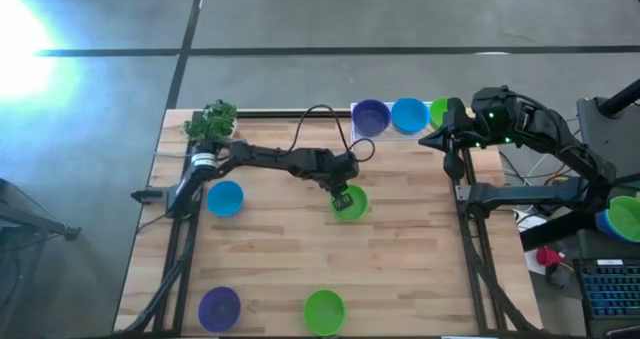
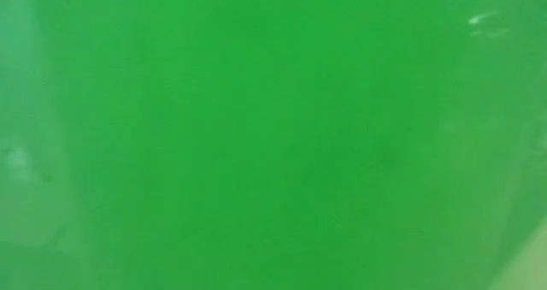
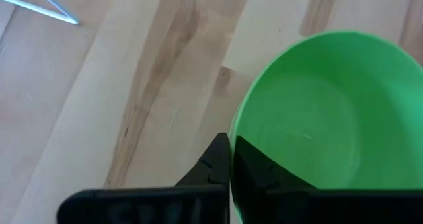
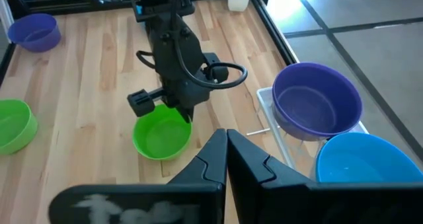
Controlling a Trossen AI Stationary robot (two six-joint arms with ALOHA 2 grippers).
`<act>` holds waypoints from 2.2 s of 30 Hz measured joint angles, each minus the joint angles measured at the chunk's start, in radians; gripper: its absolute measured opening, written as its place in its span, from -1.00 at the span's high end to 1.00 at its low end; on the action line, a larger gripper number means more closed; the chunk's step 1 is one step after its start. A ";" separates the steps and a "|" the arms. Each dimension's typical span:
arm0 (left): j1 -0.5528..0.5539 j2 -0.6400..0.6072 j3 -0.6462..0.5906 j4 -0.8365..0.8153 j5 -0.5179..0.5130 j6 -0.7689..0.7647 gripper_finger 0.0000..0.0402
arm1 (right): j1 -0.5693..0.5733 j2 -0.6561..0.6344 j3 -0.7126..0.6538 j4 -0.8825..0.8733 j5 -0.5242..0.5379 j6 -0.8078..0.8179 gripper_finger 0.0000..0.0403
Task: Pick & Place Mini bowls
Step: Stack the top green bowl on top of the green bowl on the shelf
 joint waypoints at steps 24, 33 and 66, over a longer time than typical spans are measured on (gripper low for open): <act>0.001 -0.136 0.018 -0.080 -0.022 0.057 0.53 | 0.008 0.005 -0.054 0.002 -0.008 0.070 0.96; -0.025 -0.379 0.002 -0.155 -0.236 0.098 0.55 | 0.089 0.055 -0.191 0.046 -0.008 0.175 0.96; -0.038 -1.015 -0.472 -0.022 -0.284 0.208 0.57 | 0.160 0.657 -0.127 0.137 0.026 0.863 0.44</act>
